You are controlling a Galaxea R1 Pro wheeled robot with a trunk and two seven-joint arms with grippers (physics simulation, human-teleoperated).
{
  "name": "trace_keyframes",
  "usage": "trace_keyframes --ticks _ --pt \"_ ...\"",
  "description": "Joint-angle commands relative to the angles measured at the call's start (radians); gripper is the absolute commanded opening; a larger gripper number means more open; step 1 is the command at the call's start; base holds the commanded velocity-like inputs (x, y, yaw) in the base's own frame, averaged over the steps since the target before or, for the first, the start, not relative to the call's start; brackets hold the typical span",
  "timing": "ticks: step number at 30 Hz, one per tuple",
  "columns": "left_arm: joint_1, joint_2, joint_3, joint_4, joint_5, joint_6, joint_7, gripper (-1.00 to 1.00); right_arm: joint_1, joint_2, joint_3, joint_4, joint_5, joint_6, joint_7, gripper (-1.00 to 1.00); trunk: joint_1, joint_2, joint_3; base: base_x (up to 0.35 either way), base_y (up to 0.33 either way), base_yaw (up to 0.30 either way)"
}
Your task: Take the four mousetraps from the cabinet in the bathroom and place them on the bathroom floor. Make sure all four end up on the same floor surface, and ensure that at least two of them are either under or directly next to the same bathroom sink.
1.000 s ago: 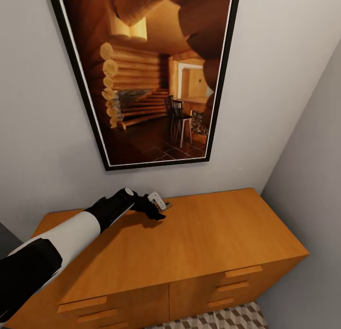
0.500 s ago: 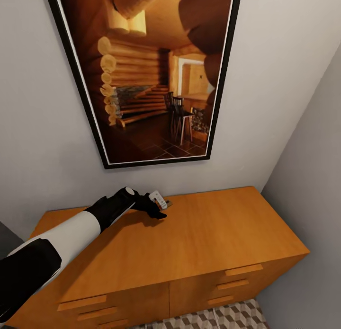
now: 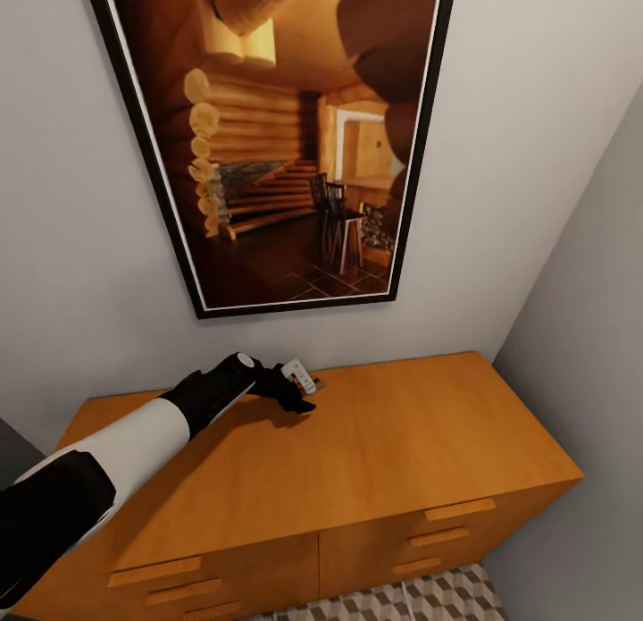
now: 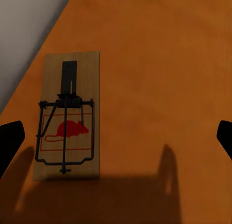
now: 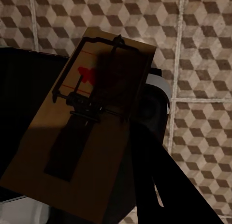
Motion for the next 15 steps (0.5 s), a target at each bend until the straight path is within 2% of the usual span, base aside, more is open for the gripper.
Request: trace_keyframes --ticks 1,15 --pt "-0.001 0.001 -0.006 -0.002 0.010 0.009 0.002 1.00 -0.001 0.000 0.004 0.001 -0.004 -0.004 -0.001 -1.00 0.001 -0.002 -0.002 0.000 0.000 0.000" --pt "-0.001 0.001 -0.007 -0.001 0.010 0.009 0.002 1.00 -0.001 0.001 0.004 0.001 -0.006 -0.001 -0.006 -1.00 0.001 -0.002 -0.002 0.000 0.000 0.000"
